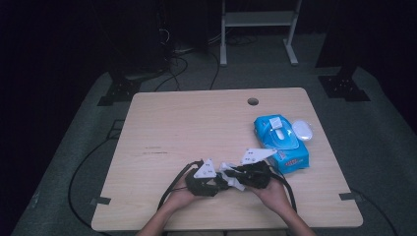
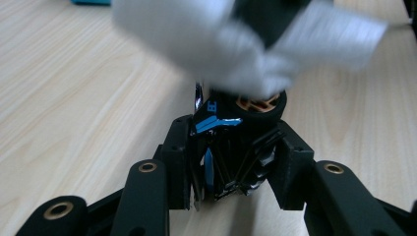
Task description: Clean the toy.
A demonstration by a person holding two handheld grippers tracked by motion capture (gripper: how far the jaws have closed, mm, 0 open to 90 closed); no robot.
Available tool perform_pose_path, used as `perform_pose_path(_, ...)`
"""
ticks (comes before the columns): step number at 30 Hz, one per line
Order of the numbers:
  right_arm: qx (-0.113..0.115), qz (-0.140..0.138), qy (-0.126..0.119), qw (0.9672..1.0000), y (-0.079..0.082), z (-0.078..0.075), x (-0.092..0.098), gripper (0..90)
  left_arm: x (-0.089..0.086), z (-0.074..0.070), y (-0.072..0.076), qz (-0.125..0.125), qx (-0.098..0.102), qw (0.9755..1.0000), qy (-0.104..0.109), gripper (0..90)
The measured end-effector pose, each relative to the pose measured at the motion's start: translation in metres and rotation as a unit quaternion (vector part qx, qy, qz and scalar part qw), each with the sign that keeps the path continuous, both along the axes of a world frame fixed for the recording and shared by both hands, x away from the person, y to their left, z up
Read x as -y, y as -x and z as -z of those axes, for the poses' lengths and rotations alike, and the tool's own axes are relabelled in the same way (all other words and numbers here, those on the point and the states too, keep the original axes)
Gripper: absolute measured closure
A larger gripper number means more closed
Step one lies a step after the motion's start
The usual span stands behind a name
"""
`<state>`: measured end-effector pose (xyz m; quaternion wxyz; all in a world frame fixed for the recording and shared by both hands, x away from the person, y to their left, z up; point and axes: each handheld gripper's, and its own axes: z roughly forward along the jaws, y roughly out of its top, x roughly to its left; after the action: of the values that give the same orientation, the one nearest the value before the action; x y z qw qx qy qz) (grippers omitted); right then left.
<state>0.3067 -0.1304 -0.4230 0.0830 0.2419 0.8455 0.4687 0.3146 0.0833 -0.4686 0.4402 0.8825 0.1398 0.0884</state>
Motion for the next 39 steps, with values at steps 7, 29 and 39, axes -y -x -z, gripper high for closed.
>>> perform_pose_path(7,0.000,0.035,0.011,0.9993,-0.013,0.004,0.004,86.7,-0.007,0.001,-0.002,-0.021,0.010,0.9997,0.001,58.0)
perform_pose_path(29,0.002,0.008,0.004,1.0000,-0.011,0.004,-0.020,86.5,-0.020,-0.001,-0.004,-0.040,0.008,0.9992,0.003,57.9)
perform_pose_path(39,-0.003,0.059,0.002,0.9982,-0.018,0.005,0.008,86.6,-0.021,-0.001,-0.003,-0.039,0.012,0.9992,0.004,57.8)
